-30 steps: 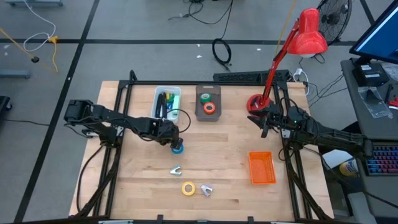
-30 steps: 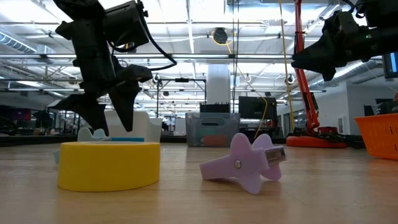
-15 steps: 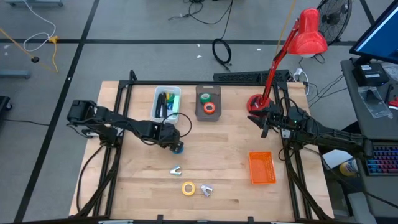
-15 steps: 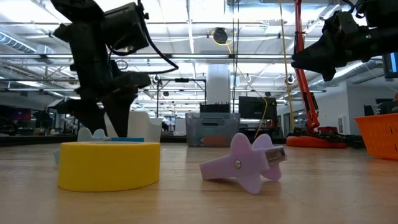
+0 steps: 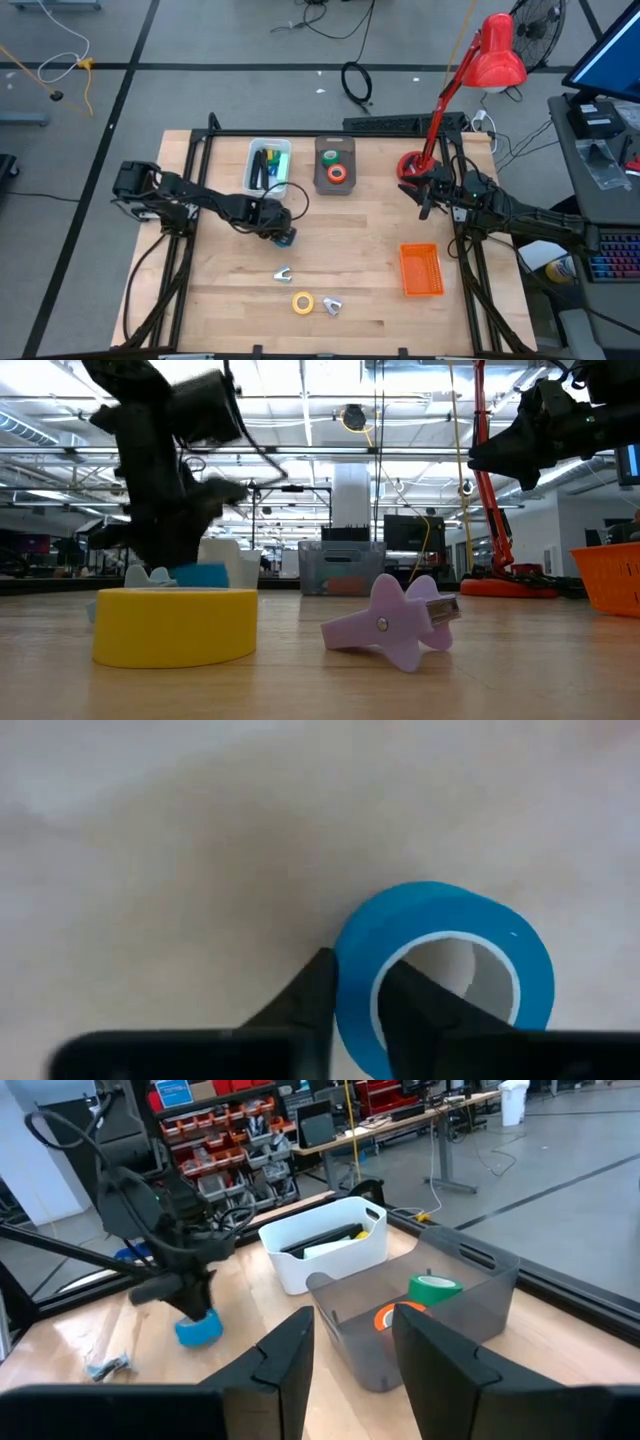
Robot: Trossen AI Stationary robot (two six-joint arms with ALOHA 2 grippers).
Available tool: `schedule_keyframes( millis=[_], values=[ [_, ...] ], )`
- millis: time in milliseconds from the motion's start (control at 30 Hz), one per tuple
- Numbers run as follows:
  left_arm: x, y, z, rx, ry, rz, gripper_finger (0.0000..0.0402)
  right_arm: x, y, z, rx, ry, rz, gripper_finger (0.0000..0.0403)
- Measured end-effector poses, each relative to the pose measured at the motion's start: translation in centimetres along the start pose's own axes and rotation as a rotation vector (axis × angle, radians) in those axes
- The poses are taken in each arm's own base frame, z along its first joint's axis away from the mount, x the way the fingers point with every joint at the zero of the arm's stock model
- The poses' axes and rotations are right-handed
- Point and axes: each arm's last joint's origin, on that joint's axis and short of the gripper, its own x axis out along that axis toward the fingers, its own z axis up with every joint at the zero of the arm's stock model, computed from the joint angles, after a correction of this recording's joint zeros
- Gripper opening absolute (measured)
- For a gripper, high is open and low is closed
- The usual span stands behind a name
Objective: Pick and place Stapler, Stapler remover, tape
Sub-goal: Put the blue tape into the black bin
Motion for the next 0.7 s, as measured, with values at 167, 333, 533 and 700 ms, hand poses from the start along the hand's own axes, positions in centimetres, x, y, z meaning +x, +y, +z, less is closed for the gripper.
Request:
schedule_keyframes(
  millis=[167, 333, 533, 700],
  values=[
    [-3.1, -1.2, 0.8, 0.001, -0.101, -0.192, 0.0038, 0.0, 0.0, 0.0, -0.003, 0.000, 0.001, 0.0130],
    [-7.2, -2.6, 2.6, -0.023, -0.372, -0.455, 0.0038, 0.0, 0.0, 0.0, -0.003, -0.002, 0.002, 0.0130],
    [-12.0, -4.5, 6.5, 0.035, -0.686, -0.520, 0.0038, 0.0, 0.0, 0.1, 0.000, -0.007, 0.005, 0.0130],
    [-14.4, -5.7, 10.7, 0.117, -0.766, -0.362, 0.0038, 0.0, 0.0, 0.1, -0.003, -0.006, 0.004, 0.0130]
  ],
)
